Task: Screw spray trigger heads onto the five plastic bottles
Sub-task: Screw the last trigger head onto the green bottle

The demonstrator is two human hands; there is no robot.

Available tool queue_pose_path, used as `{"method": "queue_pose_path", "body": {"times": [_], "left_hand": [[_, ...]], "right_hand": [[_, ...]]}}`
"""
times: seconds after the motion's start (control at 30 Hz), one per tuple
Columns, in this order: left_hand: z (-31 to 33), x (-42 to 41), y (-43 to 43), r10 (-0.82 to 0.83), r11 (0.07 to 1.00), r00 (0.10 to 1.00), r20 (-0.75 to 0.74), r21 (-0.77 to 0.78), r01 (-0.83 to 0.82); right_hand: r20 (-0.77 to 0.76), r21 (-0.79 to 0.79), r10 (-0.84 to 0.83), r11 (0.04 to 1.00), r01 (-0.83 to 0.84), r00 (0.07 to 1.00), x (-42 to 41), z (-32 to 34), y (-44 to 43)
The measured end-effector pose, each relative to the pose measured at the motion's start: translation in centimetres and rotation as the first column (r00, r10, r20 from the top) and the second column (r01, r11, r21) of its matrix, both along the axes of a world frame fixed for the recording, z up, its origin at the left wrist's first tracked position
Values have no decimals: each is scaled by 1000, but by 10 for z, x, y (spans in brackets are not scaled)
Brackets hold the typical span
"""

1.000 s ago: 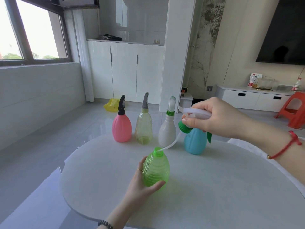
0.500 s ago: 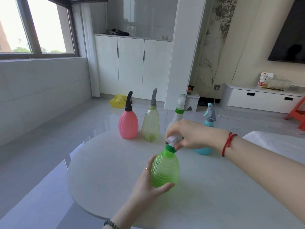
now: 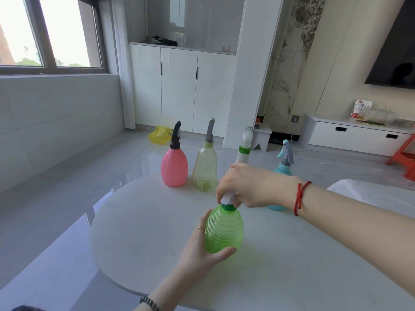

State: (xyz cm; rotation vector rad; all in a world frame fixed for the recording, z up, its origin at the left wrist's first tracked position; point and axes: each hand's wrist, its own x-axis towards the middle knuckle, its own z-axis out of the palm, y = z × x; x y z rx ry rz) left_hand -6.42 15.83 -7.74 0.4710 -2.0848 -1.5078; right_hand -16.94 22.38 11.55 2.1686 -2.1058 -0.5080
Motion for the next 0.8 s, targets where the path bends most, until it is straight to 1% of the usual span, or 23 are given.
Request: {"method": "queue_pose_path", "body": {"times": [0.17,0.2,0.23,0.27,0.3,0.33,0.37,0.4,0.47,0.5,0.53,0.57,0.6,0.63,0.73,0.8], "left_hand": [[-2,0,0,9,1000,1000,13,-1,-9],[-2,0,0,7,1000,1000,15,4,-7],[-3,0,0,4,1000,1000,14,7,-5],[-2,0,0,2,1000,1000,13,7,-2],[-2,0,1,0,1000,1000,12,5,0],[-2,-1,1,1,1000,1000,12,2,-1],[-2,0,1,1,1000,1000,13,0,-1],[-3,-1,1,2,1000,1000,14,1,-2],[-5,-2,0,-2,1000,1000,18,9,1],[-7,-2,0,-2,1000,1000,23,15,1],[-7,-2,0,-1,1000,1000,29,22,0],[-8,-3,-1,-2,1000,999,34,30,1],[-9,-3,0,-6,999,999,36,34,4],[-10,-4,-1,-7,999,999,33,33,6],[-8,-2,-1,-16,1000,999,32,26,15],[-5,2,0,-60,997,998,9,49,60]], "right_hand": [[76,-109,-63,992,71,995,-5,-6,15],[110,-153,-71,984,88,991,-3,-8,21],[183,-263,-64,958,112,981,-1,-12,27],[301,-426,-23,891,155,953,2,-17,34],[427,-590,51,772,235,903,4,-24,42],[520,-683,105,647,339,848,5,-34,49],[603,-693,103,558,457,791,6,-43,55],[686,-638,50,522,567,726,8,-54,58],[826,-429,-88,544,721,557,9,-78,56],[871,-331,-128,560,759,474,11,-85,52],[909,-268,-121,565,780,399,12,-91,47],[937,-240,-78,563,791,339,13,-95,40],[950,-243,-30,555,796,311,15,-97,34],[951,-266,13,542,798,308,17,-98,29],[923,-364,86,513,777,375,21,-104,24],[913,-392,113,514,763,392,21,-108,26]]}}
